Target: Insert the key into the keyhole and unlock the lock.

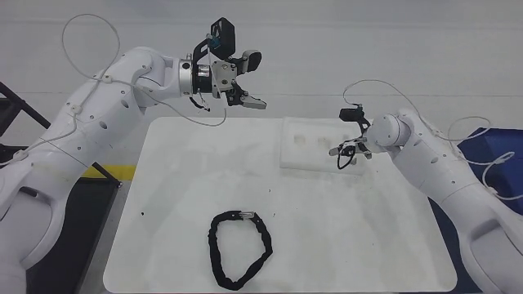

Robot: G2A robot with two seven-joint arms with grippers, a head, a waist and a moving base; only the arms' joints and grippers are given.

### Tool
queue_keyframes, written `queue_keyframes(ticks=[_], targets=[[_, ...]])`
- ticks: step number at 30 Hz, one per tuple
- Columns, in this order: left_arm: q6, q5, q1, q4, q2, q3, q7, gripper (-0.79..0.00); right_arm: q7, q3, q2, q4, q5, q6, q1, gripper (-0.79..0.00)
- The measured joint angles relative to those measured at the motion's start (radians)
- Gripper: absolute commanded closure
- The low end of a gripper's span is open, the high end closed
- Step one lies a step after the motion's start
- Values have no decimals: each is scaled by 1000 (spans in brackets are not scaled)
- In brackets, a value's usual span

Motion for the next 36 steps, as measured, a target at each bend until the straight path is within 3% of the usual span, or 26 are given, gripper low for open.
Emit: queue_keyframes(ticks=[1, 3, 5, 7, 12, 17, 19, 26, 32, 36], targets=[[0, 0, 0, 0, 0, 0, 0, -785, 3, 3, 6, -22, -17, 11, -10, -767], [0, 0, 0, 0, 0, 0, 0, -785, 10, 5, 14, -49, -47, 29, -23, -563], [0, 0, 0, 0, 0, 0, 0, -785, 16, 13, 21, -76, -63, 42, -39, -505], [0, 0, 0, 0, 0, 0, 0, -785, 26, 19, 28, -98, -85, 59, -50, -397], [0, 0, 0, 0, 0, 0, 0, -785, 44, 39, 40, -135, -119, 89, -74, -382], [0, 0, 0, 0, 0, 0, 0, -785, 34, 59, 46, -143, -146, 123, -95, -286], [0, 0, 0, 0, 0, 0, 0, -785, 29, 66, 46, -142, -156, 136, -101, -283], [0, 0, 0, 0, 0, 0, 0, -785, 18, 79, 36, -123, -167, 153, -114, -265], [0, 0, 0, 0, 0, 0, 0, -785, 1, 87, 22, -99, -167, 139, -117, -163], [0, 0, 0, 0, 0, 0, 0, -785, -10, 92, 12, -78, -166, 146, -117, -154]])
